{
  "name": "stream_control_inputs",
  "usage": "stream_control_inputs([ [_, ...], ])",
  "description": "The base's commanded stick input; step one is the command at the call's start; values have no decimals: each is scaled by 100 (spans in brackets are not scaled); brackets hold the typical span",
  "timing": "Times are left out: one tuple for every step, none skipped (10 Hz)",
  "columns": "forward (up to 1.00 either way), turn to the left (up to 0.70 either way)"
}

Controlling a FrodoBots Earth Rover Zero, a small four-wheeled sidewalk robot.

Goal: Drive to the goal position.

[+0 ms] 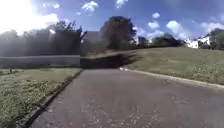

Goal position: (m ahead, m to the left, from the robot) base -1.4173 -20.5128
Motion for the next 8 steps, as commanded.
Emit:
stream_control_inputs([
  [0, -70],
  [0, -70],
  [0, -70],
  [0, -70],
  [0, -70],
  [0, -70],
  [0, -70],
  [0, -70],
])
